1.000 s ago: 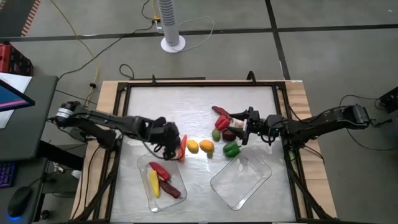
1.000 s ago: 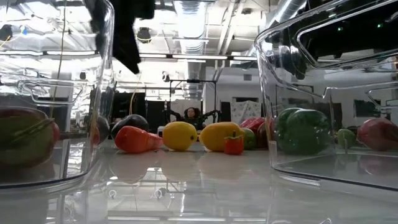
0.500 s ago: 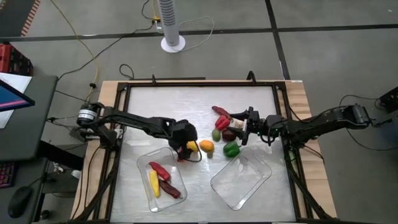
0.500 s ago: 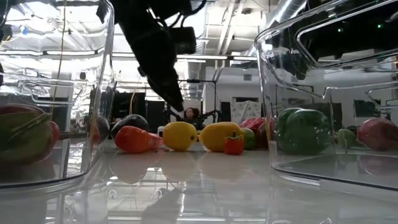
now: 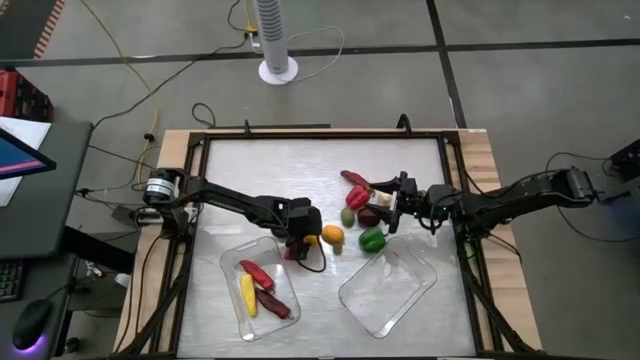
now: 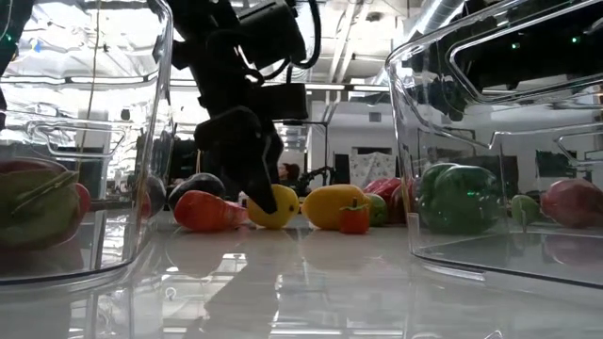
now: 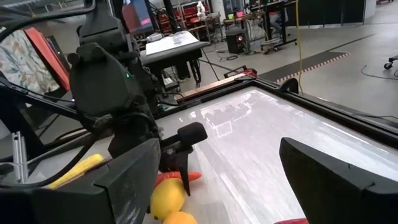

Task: Sort produce into baskets
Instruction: Put the lemon into the right transparent bin

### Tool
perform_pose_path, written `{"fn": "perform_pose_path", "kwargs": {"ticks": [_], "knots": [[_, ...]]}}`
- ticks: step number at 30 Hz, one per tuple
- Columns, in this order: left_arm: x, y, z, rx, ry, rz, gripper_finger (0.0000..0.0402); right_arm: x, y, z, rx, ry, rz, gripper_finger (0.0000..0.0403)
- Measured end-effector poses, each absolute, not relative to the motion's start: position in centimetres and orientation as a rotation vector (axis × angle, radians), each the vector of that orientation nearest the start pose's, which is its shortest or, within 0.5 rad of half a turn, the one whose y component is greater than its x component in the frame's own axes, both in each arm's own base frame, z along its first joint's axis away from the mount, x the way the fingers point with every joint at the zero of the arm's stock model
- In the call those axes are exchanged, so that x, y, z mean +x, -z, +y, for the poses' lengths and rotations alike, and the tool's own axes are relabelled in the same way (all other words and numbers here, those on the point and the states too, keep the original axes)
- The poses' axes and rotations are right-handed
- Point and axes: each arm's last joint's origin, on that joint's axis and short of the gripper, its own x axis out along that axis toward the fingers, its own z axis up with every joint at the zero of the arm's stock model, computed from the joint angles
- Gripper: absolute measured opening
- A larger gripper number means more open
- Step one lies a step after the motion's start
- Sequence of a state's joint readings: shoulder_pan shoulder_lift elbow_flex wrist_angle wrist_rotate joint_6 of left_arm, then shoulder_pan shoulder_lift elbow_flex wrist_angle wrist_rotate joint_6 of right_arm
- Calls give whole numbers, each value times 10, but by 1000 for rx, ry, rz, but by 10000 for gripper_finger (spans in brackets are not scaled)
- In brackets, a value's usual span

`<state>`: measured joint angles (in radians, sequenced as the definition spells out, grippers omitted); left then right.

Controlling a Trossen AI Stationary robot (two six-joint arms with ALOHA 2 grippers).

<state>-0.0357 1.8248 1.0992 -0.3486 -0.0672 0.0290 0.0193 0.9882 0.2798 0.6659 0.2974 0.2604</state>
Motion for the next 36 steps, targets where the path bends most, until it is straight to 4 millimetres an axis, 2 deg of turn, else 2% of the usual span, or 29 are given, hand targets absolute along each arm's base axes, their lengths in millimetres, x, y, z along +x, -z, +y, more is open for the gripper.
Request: {"fn": "perform_pose_path", "kwargs": {"ticks": [6,9,12,16,19,21,28,31,36], "knots": [[356,-157,-12,48,13,1062,190,195,-206,-5,251,282,6,356],[361,-165,-15,6,44,1051,190,194,-208,-5,248,281,0,356],[375,-187,-25,-20,122,971,190,190,-213,-5,249,281,-18,356],[392,-223,-49,20,178,841,210,182,-218,-5,247,280,-27,356],[407,-240,-67,64,190,754,221,178,-220,-6,235,300,-30,356],[421,-242,-76,70,205,725,220,177,-221,-6,235,301,-33,356],[474,-228,-94,54,325,722,222,177,-217,-5,253,302,-8,356],[483,-231,-97,59,369,742,247,177,-216,-4,252,296,-2,356],[484,-235,-96,88,375,763,311,177,-216,-4,245,296,-1,356]]}}
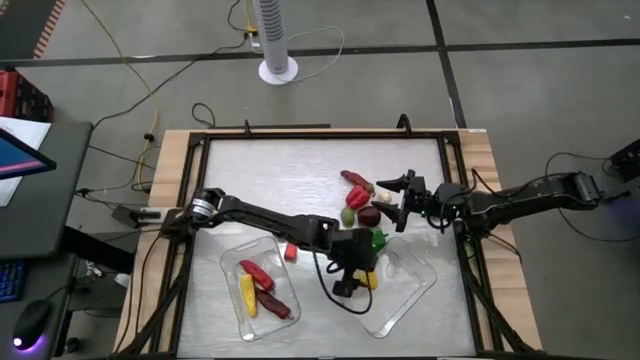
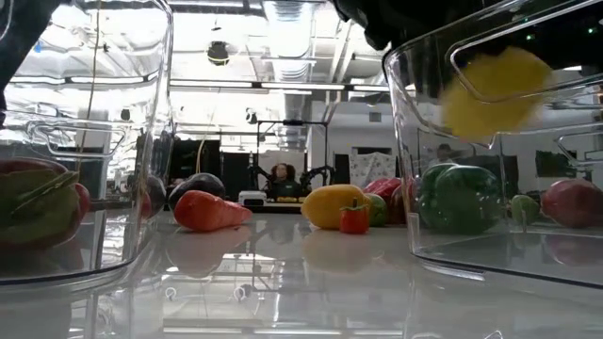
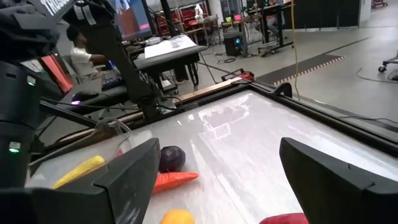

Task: Sort produce into baskets
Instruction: Put the lemon into the right transparent bin

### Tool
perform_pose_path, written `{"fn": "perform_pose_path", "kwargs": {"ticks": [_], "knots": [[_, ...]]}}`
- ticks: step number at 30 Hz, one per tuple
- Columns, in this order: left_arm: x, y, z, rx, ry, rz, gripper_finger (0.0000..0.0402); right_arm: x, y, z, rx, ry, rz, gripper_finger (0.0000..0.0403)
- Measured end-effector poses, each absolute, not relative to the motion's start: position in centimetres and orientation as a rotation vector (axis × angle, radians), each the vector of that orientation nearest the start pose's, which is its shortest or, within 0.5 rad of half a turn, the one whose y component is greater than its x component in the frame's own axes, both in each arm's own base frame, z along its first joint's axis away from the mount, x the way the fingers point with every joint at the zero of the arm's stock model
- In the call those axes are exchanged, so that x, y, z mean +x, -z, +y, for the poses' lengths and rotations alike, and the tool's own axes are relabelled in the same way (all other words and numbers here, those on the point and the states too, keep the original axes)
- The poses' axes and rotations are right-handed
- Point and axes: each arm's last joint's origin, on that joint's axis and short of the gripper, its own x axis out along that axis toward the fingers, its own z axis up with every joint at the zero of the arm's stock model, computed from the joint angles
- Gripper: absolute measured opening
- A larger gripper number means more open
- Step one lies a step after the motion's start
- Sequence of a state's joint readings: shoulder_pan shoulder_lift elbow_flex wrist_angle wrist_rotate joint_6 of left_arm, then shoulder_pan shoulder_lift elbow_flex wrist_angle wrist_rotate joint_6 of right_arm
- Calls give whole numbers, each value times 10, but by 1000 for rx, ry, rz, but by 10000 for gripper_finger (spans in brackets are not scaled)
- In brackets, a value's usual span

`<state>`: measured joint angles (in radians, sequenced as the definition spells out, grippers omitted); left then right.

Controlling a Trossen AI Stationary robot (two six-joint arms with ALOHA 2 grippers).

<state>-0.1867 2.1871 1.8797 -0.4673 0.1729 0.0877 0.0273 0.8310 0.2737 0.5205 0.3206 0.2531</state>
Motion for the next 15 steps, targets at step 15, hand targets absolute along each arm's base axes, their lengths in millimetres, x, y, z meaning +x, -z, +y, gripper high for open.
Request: {"fn": "perform_pose_path", "kwargs": {"ticks": [15], "knots": [[438,-249,-56,233,181,850,321,174,-218,-2,239,283,-2,356]]}}
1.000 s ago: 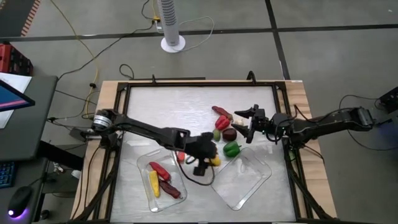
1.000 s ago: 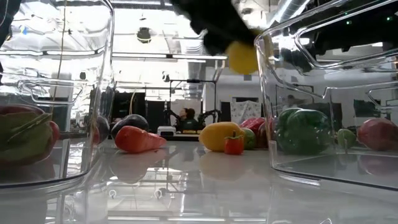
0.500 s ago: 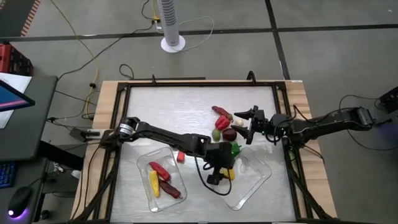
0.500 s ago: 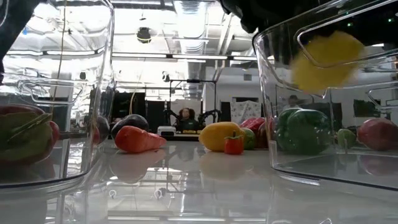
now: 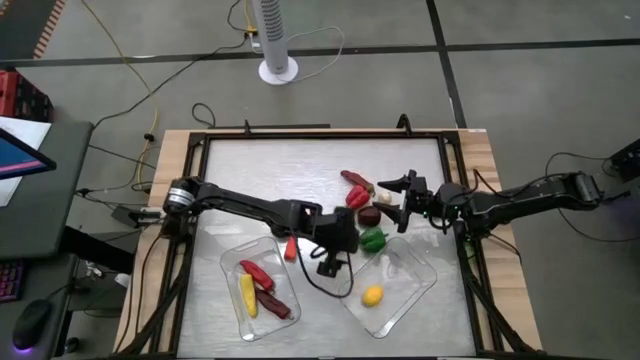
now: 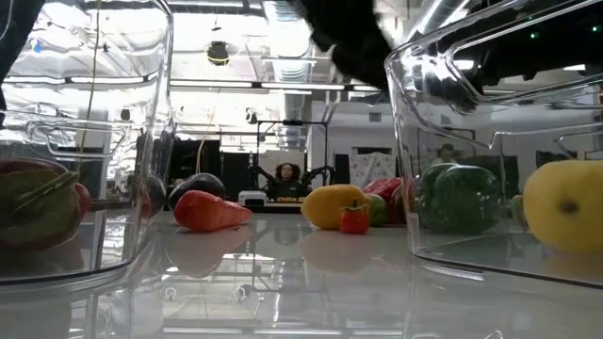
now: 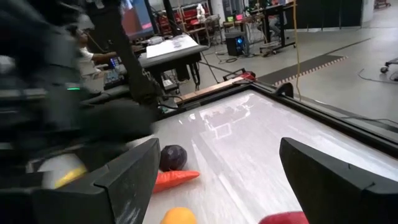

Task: Sort produce into baskets
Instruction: Put the lemon into the right transparent bin

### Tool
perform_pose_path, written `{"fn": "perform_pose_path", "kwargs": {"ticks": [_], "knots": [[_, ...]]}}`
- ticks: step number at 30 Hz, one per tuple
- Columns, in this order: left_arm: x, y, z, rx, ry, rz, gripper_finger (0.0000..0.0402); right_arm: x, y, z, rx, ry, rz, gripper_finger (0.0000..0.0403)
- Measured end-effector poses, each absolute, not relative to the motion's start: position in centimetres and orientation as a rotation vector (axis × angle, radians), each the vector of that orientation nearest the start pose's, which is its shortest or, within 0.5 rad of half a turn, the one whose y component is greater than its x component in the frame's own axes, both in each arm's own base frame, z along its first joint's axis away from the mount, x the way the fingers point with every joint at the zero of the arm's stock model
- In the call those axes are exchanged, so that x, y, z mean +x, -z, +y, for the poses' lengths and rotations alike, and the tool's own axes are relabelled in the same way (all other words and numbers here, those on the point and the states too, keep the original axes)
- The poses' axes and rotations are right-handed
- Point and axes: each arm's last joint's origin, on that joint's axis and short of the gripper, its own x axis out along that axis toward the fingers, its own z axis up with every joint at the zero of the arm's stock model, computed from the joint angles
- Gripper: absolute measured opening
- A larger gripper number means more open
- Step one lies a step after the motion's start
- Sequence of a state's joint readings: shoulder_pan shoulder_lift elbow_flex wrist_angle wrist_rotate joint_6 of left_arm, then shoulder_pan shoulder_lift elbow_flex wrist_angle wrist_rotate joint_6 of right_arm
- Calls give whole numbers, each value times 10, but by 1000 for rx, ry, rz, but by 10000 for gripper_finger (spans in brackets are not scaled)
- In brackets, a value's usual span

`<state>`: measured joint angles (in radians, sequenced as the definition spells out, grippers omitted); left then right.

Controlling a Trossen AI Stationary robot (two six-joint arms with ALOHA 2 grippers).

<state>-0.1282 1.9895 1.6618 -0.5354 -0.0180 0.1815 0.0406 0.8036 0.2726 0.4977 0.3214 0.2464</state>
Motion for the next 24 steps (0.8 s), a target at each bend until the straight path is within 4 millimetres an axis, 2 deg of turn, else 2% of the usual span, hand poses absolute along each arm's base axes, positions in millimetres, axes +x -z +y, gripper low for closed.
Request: {"fn": "perform_pose_path", "kwargs": {"ticks": [6,13,19,24], "knots": [[427,-197,-23,235,82,926,320,174,-219,-2,231,285,-8,356],[420,-173,12,139,58,947,320,174,-219,-2,230,284,-7,356],[411,-157,18,51,131,962,320,174,-219,-2,228,284,-6,356],[404,-147,19,85,72,1021,310,174,-219,-2,229,285,-7,356]]}}
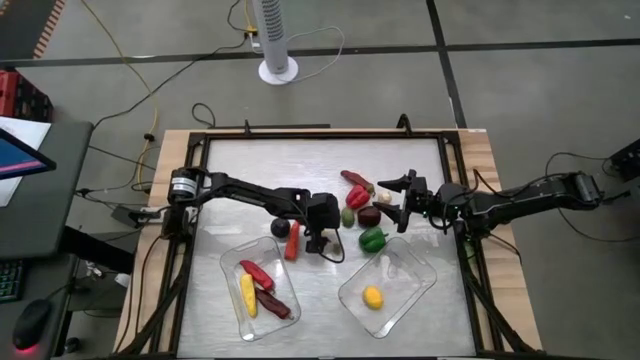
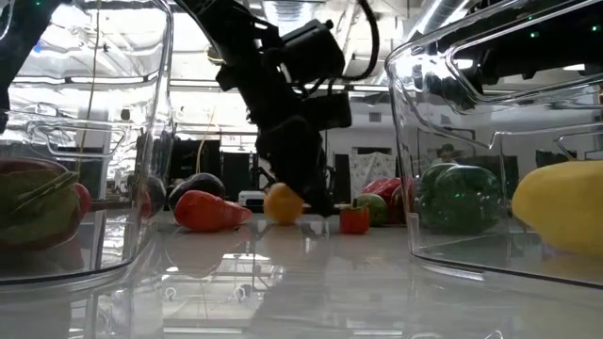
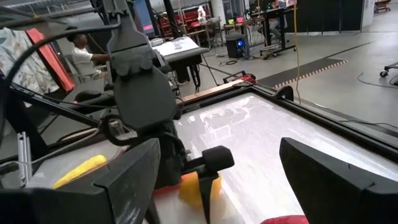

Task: Sort produce into baskets
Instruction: Put the lemon into the right transparent bin

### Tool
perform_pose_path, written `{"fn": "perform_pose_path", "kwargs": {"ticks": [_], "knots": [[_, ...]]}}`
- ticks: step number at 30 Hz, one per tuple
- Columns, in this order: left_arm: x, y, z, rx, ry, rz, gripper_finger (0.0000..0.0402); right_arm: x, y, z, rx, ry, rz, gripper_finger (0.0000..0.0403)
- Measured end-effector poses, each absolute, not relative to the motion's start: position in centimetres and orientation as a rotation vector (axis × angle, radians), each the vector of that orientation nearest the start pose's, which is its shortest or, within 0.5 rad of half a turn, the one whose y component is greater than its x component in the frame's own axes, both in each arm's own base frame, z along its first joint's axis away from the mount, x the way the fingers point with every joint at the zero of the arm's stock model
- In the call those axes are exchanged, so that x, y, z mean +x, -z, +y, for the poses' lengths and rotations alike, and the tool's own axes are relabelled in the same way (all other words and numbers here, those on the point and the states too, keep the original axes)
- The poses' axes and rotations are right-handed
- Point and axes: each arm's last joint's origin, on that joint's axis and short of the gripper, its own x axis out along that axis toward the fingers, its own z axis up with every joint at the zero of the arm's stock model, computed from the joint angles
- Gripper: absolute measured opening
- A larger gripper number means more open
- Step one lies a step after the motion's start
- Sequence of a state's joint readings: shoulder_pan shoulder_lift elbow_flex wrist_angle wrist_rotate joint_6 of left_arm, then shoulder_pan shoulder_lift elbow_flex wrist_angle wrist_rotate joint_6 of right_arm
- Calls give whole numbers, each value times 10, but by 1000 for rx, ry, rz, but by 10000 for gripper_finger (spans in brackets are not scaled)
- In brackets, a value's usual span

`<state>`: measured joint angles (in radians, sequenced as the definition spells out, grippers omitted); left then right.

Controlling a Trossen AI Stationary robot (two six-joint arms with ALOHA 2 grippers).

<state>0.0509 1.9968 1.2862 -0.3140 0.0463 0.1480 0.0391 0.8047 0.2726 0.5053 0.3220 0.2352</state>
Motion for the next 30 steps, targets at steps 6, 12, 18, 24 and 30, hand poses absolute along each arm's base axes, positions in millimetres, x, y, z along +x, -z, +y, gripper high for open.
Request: {"fn": "perform_pose_path", "kwargs": {"ticks": [6,12,18,24,30], "knots": [[399,-146,21,145,32,1072,249,174,-219,-2,229,285,-7,356],[396,-184,17,56,-37,995,222,174,-218,-2,228,285,0,356],[377,-213,20,-47,-239,940,223,174,-217,-2,228,286,6,356],[364,-199,20,-92,-296,1017,261,174,-218,-2,238,285,-2,356],[355,-182,22,-189,-369,1033,342,174,-218,-2,247,285,-6,356]]}}
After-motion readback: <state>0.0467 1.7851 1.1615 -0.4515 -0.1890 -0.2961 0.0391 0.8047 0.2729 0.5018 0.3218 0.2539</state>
